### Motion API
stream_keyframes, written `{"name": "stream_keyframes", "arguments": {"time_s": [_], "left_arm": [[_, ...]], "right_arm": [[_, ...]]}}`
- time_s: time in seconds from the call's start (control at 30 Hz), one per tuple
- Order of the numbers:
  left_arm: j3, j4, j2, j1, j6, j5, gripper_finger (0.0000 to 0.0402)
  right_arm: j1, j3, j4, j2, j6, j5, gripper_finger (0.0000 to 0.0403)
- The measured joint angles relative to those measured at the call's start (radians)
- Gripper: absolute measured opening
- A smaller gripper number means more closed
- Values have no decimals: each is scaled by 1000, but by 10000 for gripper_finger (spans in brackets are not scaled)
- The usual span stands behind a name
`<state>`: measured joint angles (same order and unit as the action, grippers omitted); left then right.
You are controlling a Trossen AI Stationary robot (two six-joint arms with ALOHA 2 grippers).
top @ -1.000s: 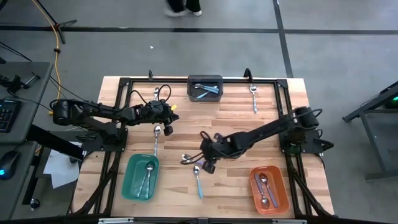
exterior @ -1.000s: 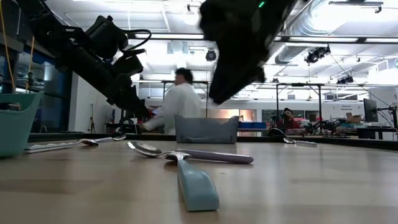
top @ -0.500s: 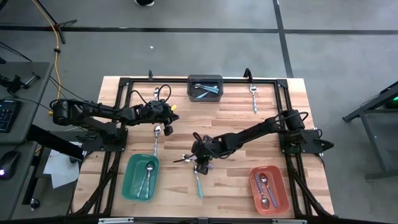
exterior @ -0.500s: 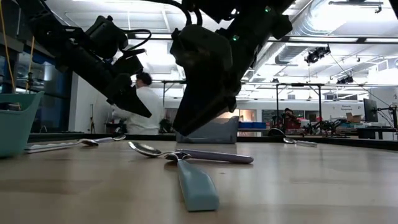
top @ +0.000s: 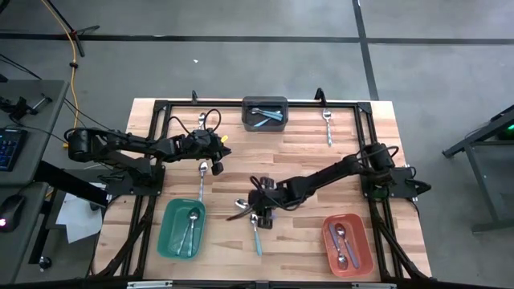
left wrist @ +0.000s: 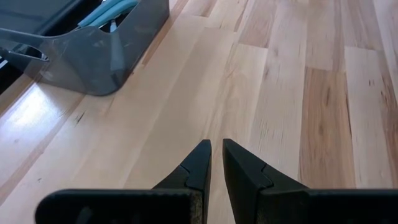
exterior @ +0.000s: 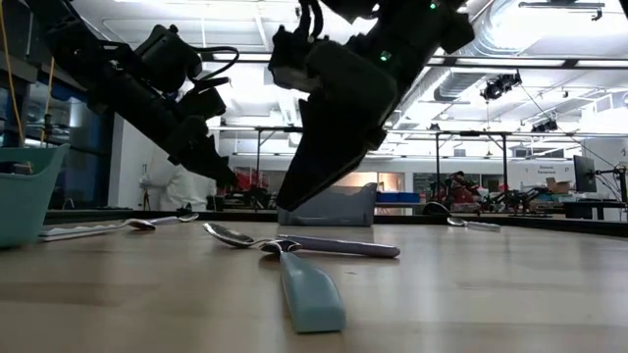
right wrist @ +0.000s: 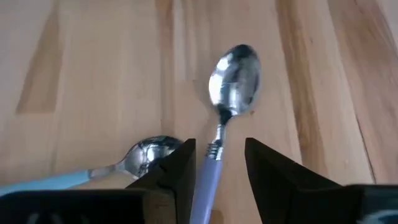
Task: Sort silverware by color (type)
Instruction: Put the purple spoon into the orange bin
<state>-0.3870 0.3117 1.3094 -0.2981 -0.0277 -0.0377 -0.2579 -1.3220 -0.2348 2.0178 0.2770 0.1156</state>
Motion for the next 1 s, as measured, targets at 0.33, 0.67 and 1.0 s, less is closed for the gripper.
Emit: {"name": "stream_keyframes", "arguments": {"time_s": [0.33,0.67,1.0], "left_arm": [[0,-18,0,0,-1,0,35],[0,-28,0,14,-2,0,35],[0,-28,0,20,-2,0,35]], "right_arm": [[-1,-3,11,61,40,15,124],[9,-5,-77,73,115,41,100],[42,-5,-164,71,188,-16,22]]}}
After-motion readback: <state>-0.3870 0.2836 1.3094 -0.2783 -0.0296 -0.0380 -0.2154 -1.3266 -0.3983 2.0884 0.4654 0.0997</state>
